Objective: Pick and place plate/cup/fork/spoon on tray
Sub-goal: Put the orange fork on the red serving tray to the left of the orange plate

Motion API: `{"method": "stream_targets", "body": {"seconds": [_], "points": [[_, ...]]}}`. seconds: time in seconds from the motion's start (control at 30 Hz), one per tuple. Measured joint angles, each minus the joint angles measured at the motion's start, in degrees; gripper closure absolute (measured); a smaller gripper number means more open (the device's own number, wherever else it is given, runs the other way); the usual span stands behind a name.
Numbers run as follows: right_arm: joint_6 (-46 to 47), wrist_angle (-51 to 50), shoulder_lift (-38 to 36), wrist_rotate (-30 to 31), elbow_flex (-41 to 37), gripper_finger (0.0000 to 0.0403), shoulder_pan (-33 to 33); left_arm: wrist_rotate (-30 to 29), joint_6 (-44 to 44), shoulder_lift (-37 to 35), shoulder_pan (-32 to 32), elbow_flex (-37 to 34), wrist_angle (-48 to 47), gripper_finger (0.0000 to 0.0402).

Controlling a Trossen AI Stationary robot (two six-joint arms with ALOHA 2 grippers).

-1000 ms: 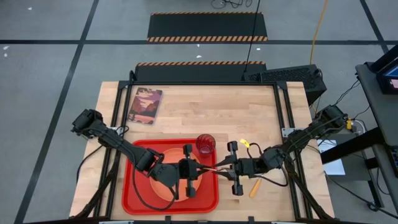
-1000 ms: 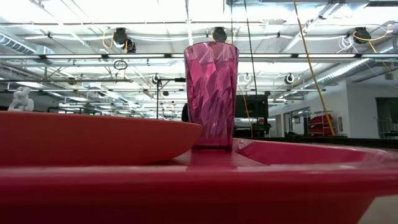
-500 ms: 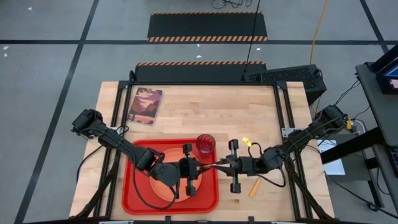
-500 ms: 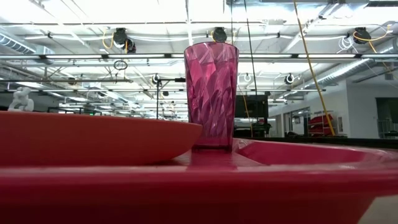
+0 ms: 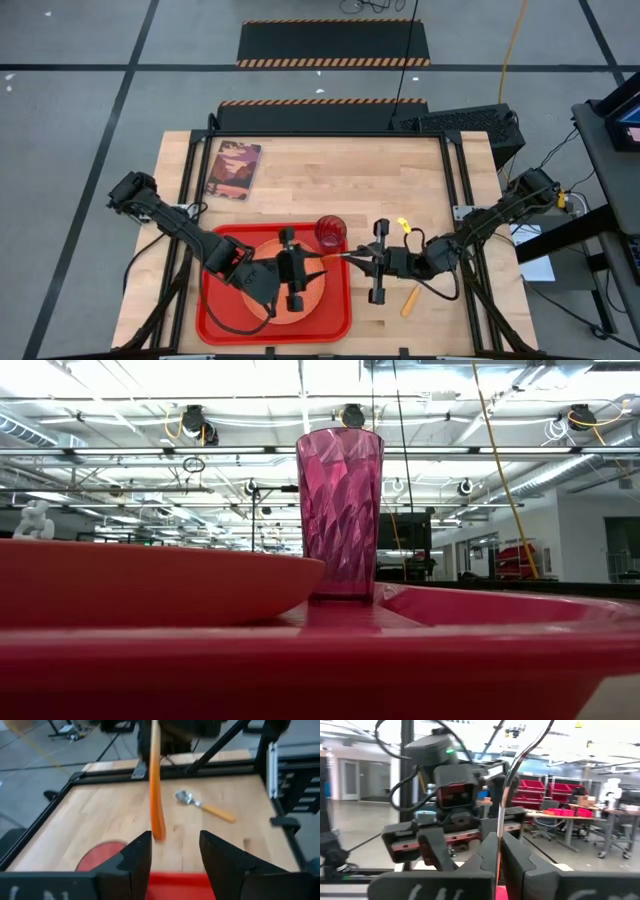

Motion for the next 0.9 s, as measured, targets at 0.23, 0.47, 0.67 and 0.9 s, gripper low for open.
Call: {"method": "stream_targets", "body": {"seconds": [0.23, 0.47, 0.67, 0.9], "points": [[3.13, -2.48, -0.08, 5.11, 0.00, 0.0403, 0.05, -5.92, -3.85, -2.56, -2.59, 0.00, -5.84, 0.0225], [11.66, -5.15, 2.94, 4.97, 0.00, 0.0403, -3.64, -12.86, 3.94, -2.79, -5.48, 0.00, 2.19, 0.0224], [15.59, -3.40, 6.32, 4.66, 0.00, 0.0403, -6.24, -22.89, 6.91, -0.96, -5.85, 0.00, 6.83, 0.0224], [15.30, -0.56, 10.14, 4.52, 2.05, 0.0403, -6.59, -26.91, 7.61, 2.21, -3.81, -0.02, 8.86, 0.0224]]}}
